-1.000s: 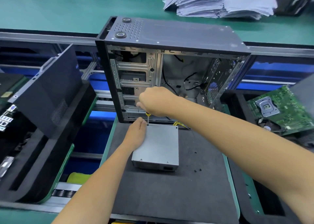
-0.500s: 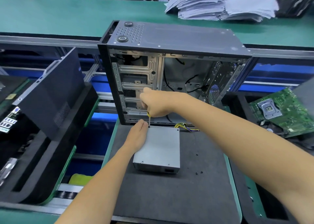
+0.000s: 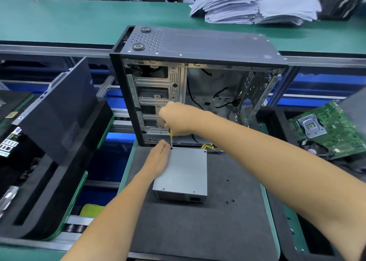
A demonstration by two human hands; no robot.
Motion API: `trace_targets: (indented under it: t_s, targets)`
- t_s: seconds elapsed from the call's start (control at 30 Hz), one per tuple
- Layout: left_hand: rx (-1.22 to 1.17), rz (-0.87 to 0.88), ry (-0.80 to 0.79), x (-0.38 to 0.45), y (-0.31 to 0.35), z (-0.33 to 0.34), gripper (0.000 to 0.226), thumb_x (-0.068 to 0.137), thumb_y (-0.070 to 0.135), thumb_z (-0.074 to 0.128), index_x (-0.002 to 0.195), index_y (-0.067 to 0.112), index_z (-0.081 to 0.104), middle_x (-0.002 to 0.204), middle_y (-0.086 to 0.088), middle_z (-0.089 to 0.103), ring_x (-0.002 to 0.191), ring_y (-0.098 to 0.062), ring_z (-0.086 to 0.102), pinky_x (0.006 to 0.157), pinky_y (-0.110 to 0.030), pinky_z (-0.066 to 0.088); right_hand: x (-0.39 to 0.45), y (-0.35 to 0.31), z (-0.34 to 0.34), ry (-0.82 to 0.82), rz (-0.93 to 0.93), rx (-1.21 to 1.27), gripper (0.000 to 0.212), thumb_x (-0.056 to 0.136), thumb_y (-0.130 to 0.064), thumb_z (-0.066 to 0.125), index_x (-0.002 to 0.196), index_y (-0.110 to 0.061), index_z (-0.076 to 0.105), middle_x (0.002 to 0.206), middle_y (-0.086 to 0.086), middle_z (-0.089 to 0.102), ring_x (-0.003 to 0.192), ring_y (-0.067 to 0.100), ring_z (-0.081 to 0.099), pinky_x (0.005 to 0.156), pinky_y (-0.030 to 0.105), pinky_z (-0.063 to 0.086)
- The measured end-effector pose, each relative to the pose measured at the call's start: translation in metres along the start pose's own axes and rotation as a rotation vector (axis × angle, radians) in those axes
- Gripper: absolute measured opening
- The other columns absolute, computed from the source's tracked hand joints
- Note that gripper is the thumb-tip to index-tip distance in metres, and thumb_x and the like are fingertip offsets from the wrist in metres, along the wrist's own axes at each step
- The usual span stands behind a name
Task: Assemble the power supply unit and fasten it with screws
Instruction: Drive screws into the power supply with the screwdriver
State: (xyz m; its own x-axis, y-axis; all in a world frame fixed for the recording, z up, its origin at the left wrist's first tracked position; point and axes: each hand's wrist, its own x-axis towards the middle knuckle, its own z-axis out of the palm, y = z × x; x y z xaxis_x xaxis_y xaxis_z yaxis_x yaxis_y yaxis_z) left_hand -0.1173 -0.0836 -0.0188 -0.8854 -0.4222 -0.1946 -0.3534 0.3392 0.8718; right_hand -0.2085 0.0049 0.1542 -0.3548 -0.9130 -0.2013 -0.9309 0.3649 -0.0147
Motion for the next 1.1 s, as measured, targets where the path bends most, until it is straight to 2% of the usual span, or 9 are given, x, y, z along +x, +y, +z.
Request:
trace_targets:
  t_s: [0.1,0.23,0.4,0.57,0.67,0.73,0.9,1.0,1.1]
  targets:
    - [0.030,-0.004,-0.001,0.001,0.001,0.000,0.027,0.102,0.030,0.034,0.078,0.022,0.044,0.075,0.005,0.048,0.069,-0.013,0.040,0.062,-0.032,0.032,-0.001,-0.001,0.005,0.095,0.046,-0.083,0.024,0.103,-0.023,0.039,0.099,-0.009,0.058,0.085,0.009,0.053,0.074,0.026,0.046,0.054,0.029,0.034]
    - [0.052,0.003,0.005,0.001,-0.001,0.000,0.026,0.102,0.029,0.036,0.081,0.019,0.045,0.074,0.005,0.049,0.069,-0.013,0.040,0.063,-0.031,0.032,-0.004,0.001,0.004,-0.048,-0.003,0.142,0.008,0.093,-0.014,0.052,0.098,-0.008,0.049,0.102,0.008,0.044,0.077,0.025,0.049,0.062,0.036,0.040]
    - [0.070,-0.004,0.004,0.000,0.001,0.000,0.023,0.102,0.027,0.035,0.082,0.020,0.047,0.076,0.005,0.051,0.071,-0.013,0.042,0.062,-0.031,0.033,-0.001,-0.003,0.007,0.073,0.047,-0.002,0.008,0.097,-0.012,0.049,0.089,-0.010,0.051,0.077,0.008,0.045,0.074,0.027,0.051,0.049,0.029,0.032]
    - [0.079,-0.012,0.005,0.000,0.002,0.000,0.023,0.101,0.028,0.036,0.086,0.016,0.048,0.078,0.001,0.053,0.072,-0.015,0.044,0.063,-0.032,0.034,-0.005,0.001,0.005,-0.029,0.048,0.040,0.019,0.097,-0.020,0.049,0.105,-0.003,0.053,0.110,0.013,0.048,0.070,0.023,0.047,0.059,0.034,0.037]
    - [0.090,-0.008,0.006,0.000,0.002,0.000,0.023,0.101,0.029,0.036,0.086,0.017,0.049,0.081,0.001,0.055,0.072,-0.013,0.045,0.064,-0.031,0.035,-0.005,0.001,0.000,-0.049,0.000,0.064,0.006,0.086,-0.006,0.054,0.081,-0.007,0.056,0.089,0.011,0.055,0.073,0.022,0.054,0.056,0.034,0.045]
    - [0.095,-0.009,0.004,0.000,0.003,0.000,0.023,0.101,0.028,0.035,0.083,0.021,0.047,0.080,0.002,0.054,0.072,-0.013,0.045,0.063,-0.031,0.035,-0.004,0.001,0.002,0.045,0.057,0.075,0.027,0.091,-0.011,0.057,0.068,-0.011,0.041,0.074,0.006,0.047,0.068,0.025,0.052,0.049,0.028,0.036]
    - [0.094,-0.015,0.000,0.001,0.003,0.001,0.025,0.102,0.028,0.034,0.080,0.021,0.045,0.076,0.003,0.051,0.070,-0.014,0.042,0.062,-0.031,0.033,-0.002,-0.003,0.011,0.066,0.079,0.003,0.016,0.101,-0.021,0.045,0.097,-0.007,0.052,0.091,0.010,0.047,0.072,0.026,0.049,0.058,0.031,0.037]
    - [0.098,-0.012,0.005,0.001,0.004,0.001,0.023,0.101,0.028,0.034,0.083,0.020,0.047,0.077,0.003,0.053,0.071,-0.013,0.044,0.062,-0.031,0.034,-0.004,0.001,0.004,-0.064,0.030,0.099,0.012,0.090,-0.012,0.054,0.096,-0.002,0.053,0.104,0.012,0.047,0.070,0.020,0.049,0.054,0.036,0.040]
    - [0.099,-0.009,0.003,0.000,0.003,0.000,0.024,0.102,0.028,0.034,0.084,0.019,0.047,0.079,0.001,0.053,0.072,-0.015,0.044,0.063,-0.032,0.034,-0.004,-0.001,0.003,-0.011,0.024,0.068,0.009,0.088,-0.010,0.058,0.085,-0.003,0.054,0.095,0.015,0.060,0.076,0.024,0.054,0.056,0.034,0.047]
